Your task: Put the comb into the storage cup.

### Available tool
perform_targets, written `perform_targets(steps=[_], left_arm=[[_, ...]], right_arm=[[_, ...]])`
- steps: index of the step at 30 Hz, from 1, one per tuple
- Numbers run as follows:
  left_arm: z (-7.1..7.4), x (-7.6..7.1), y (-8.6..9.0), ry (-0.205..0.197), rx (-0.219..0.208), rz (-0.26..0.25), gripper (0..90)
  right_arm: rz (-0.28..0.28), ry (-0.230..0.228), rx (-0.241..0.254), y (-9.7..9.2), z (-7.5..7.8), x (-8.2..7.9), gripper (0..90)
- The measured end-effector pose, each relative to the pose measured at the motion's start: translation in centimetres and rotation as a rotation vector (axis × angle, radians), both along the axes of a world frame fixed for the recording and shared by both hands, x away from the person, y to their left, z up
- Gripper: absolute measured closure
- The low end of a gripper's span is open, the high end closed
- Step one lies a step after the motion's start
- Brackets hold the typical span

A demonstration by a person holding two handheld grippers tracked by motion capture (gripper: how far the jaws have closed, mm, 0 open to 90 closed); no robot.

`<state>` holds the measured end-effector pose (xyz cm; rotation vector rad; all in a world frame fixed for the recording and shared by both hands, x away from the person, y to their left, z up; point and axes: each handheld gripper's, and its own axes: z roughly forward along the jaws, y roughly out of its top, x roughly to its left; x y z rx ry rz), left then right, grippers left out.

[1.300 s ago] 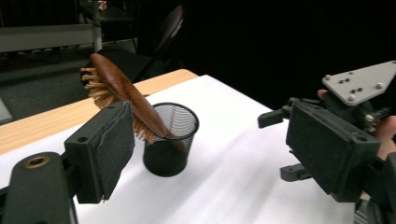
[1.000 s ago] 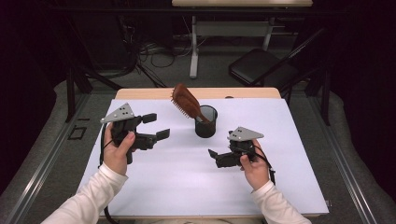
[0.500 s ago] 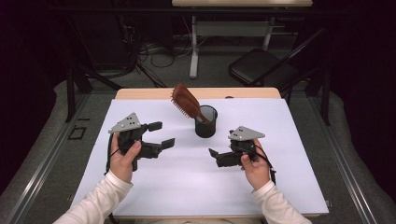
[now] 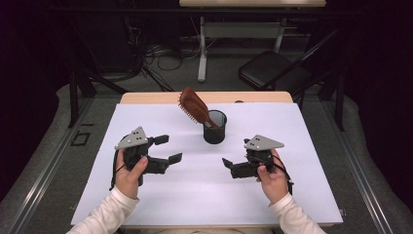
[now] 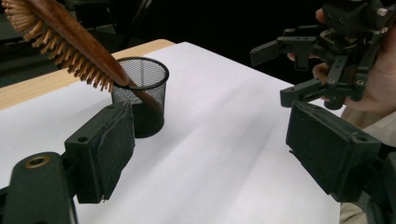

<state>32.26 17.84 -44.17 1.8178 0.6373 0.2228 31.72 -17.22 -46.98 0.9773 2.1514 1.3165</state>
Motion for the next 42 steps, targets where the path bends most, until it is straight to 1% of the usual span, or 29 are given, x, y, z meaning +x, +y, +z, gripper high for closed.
perform_targets(steps=[3, 7, 8, 9, 12, 13, 15, 16, 17, 18, 19, 20, 21, 22, 23, 24, 26, 28, 29, 31, 32, 35, 36, 37, 40, 41, 42], left_arm=[[-0.3, -0.4, 0.4, -0.003, 0.001, 0.01, 15.6], [-0.6, -0.8, 0.7, -0.008, 0.006, 0.019, 15.6], [-0.7, -1.0, 0.9, -0.009, 0.014, 0.026, 15.6], [-0.7, -1.0, 0.9, -0.009, 0.014, 0.026, 15.6], [-1.3, -1.4, 1.4, -0.007, 0.008, 0.038, 15.6], [-1.3, -1.4, 1.4, -0.007, 0.008, 0.038, 15.6], [-1.7, -1.5, 1.7, -0.003, 0.006, 0.046, 15.6], [-2.1, -1.7, 2.0, 0.003, 0.005, 0.057, 15.6], [-2.1, -1.7, 2.0, 0.003, 0.005, 0.057, 15.6], [-2.4, -1.8, 2.2, 0.005, -0.002, 0.058, 15.6], [-2.8, -1.9, 2.6, 0.007, -0.007, 0.071, 15.6], [-2.8, -1.9, 2.6, 0.007, -0.007, 0.071, 15.6], [-3.2, -2.1, 3.0, 0.006, -0.002, 0.094, 15.6], [-3.2, -2.1, 3.0, 0.006, -0.002, 0.094, 15.6], [-3.4, -2.1, 3.2, 0.007, -0.004, 0.097, 15.6], [-3.9, -2.2, 3.5, 0.015, 0.006, 0.112, 15.6], [-4.1, -2.2, 3.7, 0.016, 0.007, 0.118, 15.6], [-4.8, -2.3, 4.0, 0.014, 0.009, 0.135, 15.6], [-4.8, -2.3, 4.0, 0.014, 0.009, 0.135, 15.6], [-5.2, -2.4, 4.3, 0.019, 0.011, 0.147, 15.6], [-5.6, -2.4, 4.5, 0.02, 0.014, 0.155, 15.6], [-6.1, -2.4, 4.8, 0.027, 0.015, 0.167, 15.6], [-6.5, -2.3, 5.0, 0.031, 0.014, 0.178, 15.6], [-6.5, -2.3, 5.0, 0.031, 0.014, 0.178, 15.6], [-7.1, -2.3, 5.4, 0.035, 0.014, 0.197, 15.6], [-7.2, -2.3, 5.4, 0.032, 0.016, 0.206, 15.6], [-7.5, -2.3, 5.6, 0.022, 0.03, 0.217, 15.6]], right_arm=[[-0.007, 0.007, 0.005, -0.7, 0.1, -0.4, 1.3], [-0.015, 0.005, -0.012, -1.6, 0.1, -1.0, 1.3], [-0.02, 0.005, -0.012, -1.8, 0.1, -1.1, 1.3], [-0.02, 0.005, -0.012, -1.8, 0.1, -1.1, 1.3], [-0.029, -0.001, -0.012, -2.6, 0.1, -1.8, 1.3], [-0.032, 0.002, -0.01, -2.8, 0.0, -2.0, 1.3], [-0.035, 0.0, -0.011, -3.0, 0.0, -2.2, 1.3], [-0.043, 0.002, -0.013, -3.5, -0.2, -2.5, 1.3], [-0.047, 0.001, -0.011, -3.7, -0.2, -2.7, 1.3], [-0.051, 0.001, -0.01, -4.0, -0.3, -2.9, 1.3], [-0.055, 0.001, -0.01, -4.2, -0.4, -3.0, 1.3], [-0.06, 0.001, -0.012, -4.5, -0.5, -3.2, 1.3], [-0.067, 0.001, -0.011, -4.7, -0.5, -3.3, 1.3], [-0.069, 0.003, -0.011, -4.9, -0.6, -3.4, 1.3], [-0.073, 0.0, -0.009, -5.1, -0.7, -3.5, 1.3], [-0.08, 0.006, -0.011, -5.3, -0.8, -3.6, 1.3], [-0.09, 0.01, -0.01, -5.7, -1.0, -3.7, 1.3], [-0.1, 0.016, -0.012, -6.1, -1.2, -3.7, 1.3], [-0.104, 0.014, -0.014, -6.3, -1.4, -3.7, 1.3], [-0.114, 0.022, -0.01, -6.6, -1.7, -3.7, 1.3], [-0.123, 0.029, -0.013, -6.8, -1.9, -3.7, 1.3], [-0.139, 0.033, -0.008, -7.3, -2.4, -3.6, 1.3], [-0.143, 0.041, -0.01, -7.4, -2.5, -3.6, 1.3], [-0.149, 0.042, -0.006, -7.5, -2.6, -3.6, 1.3], [-0.156, 0.038, -0.013, -7.8, -3.0, -3.4, 1.3], [-0.158, 0.044, -0.011, -7.8, -3.1, -3.4, 1.3], [-0.162, 0.041, -0.009, -7.9, -3.3, -3.3, 1.3]])
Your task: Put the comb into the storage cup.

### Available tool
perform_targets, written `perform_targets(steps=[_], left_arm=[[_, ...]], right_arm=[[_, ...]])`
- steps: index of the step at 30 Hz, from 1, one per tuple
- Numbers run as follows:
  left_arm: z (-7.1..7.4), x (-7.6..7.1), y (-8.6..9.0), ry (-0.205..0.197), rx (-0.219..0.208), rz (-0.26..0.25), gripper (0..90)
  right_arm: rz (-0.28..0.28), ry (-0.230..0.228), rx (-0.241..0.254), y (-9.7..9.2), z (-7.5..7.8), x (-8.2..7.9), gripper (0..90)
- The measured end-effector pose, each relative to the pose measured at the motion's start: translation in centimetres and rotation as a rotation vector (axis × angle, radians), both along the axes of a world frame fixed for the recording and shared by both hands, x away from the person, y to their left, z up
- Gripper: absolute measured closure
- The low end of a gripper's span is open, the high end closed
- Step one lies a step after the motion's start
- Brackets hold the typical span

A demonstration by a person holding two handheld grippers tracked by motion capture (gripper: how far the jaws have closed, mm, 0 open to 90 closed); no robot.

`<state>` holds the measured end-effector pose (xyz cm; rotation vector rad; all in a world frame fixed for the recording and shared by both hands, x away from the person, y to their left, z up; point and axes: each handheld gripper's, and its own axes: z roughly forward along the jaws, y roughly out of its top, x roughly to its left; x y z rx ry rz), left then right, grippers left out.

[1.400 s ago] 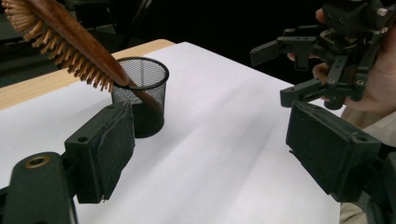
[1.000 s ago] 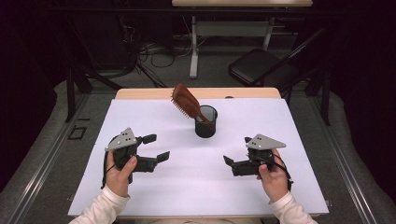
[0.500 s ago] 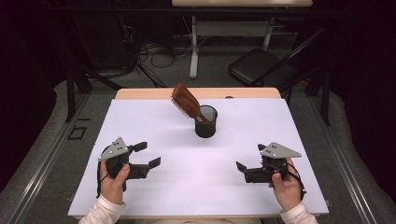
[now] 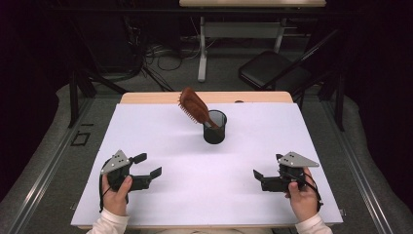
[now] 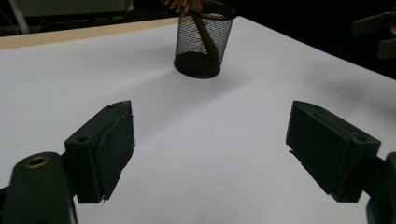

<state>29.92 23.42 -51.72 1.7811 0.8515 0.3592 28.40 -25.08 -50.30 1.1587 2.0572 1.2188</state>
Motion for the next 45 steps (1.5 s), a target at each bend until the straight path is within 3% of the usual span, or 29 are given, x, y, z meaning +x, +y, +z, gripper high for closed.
perform_targets(steps=[5, 22, 45], left_arm=[[-0.3, 0.0, 0.2, 0.004, 0.018, 0.013, 15.6], [-1.3, 0.3, 2.0, 0.016, -0.009, 0.08, 15.6], [-2.1, 0.8, 3.0, 0.043, -0.017, 0.121, 15.6]], right_arm=[[-0.016, 0.007, -0.005, -0.4, -0.6, 0.2, 1.3], [-0.085, 0.012, -0.001, -2.0, -2.1, 0.8, 1.3], [-0.147, 0.052, 0.025, -3.6, -3.5, 1.6, 1.8]])
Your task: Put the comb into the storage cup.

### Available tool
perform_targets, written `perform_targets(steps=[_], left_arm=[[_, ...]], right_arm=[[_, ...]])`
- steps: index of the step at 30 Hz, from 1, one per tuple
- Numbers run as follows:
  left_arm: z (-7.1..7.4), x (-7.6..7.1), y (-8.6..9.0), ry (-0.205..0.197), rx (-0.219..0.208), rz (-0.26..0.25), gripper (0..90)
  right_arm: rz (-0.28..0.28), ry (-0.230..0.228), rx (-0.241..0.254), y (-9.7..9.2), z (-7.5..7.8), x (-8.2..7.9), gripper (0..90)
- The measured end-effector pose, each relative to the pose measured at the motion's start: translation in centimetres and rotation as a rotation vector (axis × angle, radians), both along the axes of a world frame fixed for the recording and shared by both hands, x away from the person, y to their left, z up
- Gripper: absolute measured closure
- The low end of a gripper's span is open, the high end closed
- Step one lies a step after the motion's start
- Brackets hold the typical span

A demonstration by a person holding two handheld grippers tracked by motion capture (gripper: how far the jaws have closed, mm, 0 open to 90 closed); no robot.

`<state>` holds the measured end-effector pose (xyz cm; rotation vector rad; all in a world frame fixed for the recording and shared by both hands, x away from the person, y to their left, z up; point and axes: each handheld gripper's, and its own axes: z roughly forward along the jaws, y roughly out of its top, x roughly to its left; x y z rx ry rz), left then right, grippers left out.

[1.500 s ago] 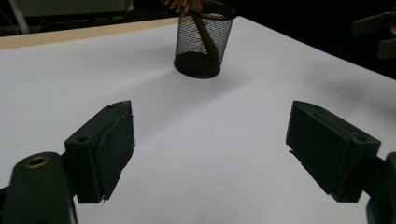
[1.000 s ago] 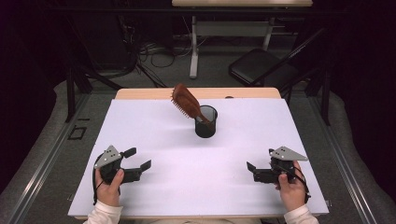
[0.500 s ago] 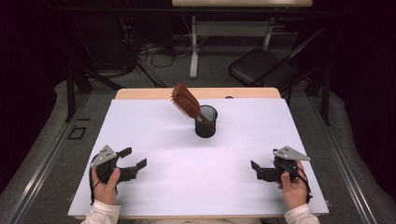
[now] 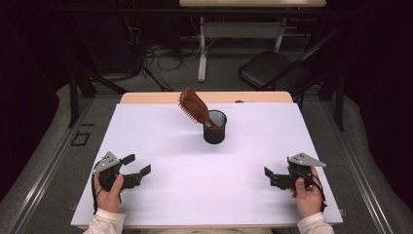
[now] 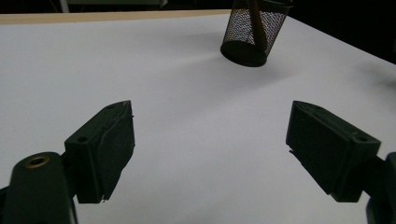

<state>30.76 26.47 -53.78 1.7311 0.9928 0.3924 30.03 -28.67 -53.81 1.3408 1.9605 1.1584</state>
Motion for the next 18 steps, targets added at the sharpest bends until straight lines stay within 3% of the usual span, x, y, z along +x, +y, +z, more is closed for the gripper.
perform_targets(steps=[18], left_arm=[[-0.34, 0.22, 0.05, 0.013, 0.0, 0.004, 15.6]], right_arm=[[-0.006, 0.021, 0.001, -0.14, -0.25, 0.25, 2.0]])
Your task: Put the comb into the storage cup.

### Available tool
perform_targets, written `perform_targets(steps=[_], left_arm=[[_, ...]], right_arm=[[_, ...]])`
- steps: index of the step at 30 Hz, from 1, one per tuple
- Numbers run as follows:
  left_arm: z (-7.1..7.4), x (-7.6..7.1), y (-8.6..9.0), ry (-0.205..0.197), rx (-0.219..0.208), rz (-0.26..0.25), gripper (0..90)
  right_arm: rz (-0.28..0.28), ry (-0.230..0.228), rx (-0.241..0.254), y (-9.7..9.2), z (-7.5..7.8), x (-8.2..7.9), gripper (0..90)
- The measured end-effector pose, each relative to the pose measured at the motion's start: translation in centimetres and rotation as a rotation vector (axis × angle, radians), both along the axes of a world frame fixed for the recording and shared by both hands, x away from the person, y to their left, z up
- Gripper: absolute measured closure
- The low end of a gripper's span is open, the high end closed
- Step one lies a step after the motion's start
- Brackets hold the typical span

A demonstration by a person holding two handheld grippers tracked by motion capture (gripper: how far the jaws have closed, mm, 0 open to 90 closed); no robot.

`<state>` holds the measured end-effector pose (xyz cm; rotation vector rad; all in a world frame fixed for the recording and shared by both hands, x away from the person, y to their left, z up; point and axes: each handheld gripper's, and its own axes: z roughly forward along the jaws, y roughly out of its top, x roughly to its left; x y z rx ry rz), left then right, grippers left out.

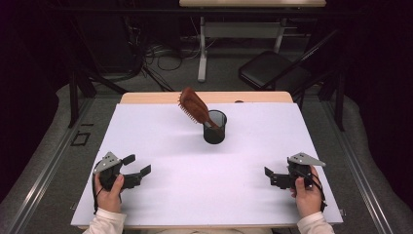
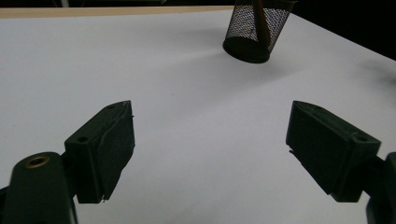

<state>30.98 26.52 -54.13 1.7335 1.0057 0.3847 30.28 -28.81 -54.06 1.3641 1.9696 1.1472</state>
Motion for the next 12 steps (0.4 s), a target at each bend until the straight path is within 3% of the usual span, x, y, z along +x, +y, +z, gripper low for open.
perform_targets(steps=[12], left_arm=[[0.01, 0.2, 0.12, 0.002, -0.01, 0.016, 15.6]], right_arm=[[-0.009, 0.01, 0.005, -0.27, -0.03, -0.23, 2.0]])
